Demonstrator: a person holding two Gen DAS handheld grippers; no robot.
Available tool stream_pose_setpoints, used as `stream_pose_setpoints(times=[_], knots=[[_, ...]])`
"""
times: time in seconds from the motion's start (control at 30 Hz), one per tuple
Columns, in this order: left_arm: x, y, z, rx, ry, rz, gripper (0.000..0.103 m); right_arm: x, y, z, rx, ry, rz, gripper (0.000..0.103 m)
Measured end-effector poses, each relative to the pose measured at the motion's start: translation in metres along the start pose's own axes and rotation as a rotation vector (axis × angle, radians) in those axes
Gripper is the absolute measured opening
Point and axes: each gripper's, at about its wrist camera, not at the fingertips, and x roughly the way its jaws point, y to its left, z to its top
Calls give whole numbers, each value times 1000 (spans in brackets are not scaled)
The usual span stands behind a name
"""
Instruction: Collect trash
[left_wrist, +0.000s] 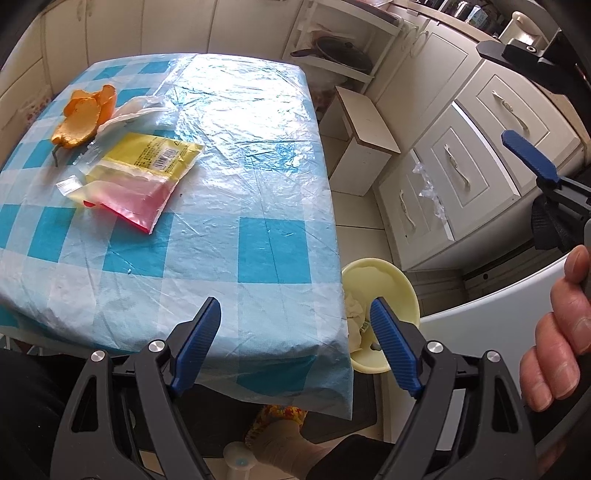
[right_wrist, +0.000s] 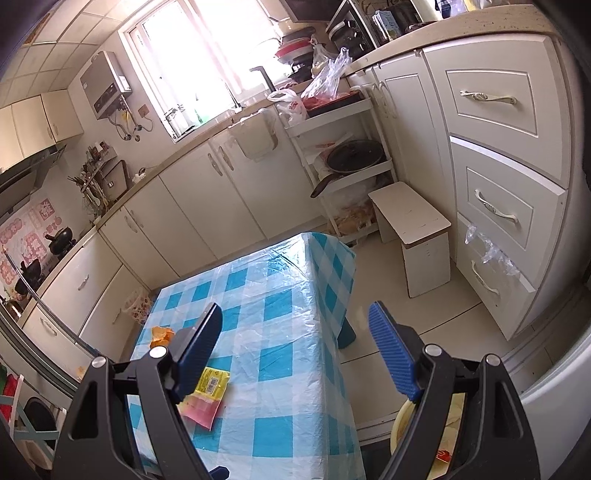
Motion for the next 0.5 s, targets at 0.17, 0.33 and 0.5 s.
stream_pose_setpoints(times=[0.17, 0.33, 0.5], knots=[[0, 8, 2, -10, 1, 6, 79, 5, 5, -1, -12, 14, 4, 78], [3, 16, 4, -33, 13, 9, 79, 10, 12, -3, -32, 29, 10, 78], [3, 16, 4, -30, 15, 10, 79, 12, 13, -4, -36, 35, 10, 78]])
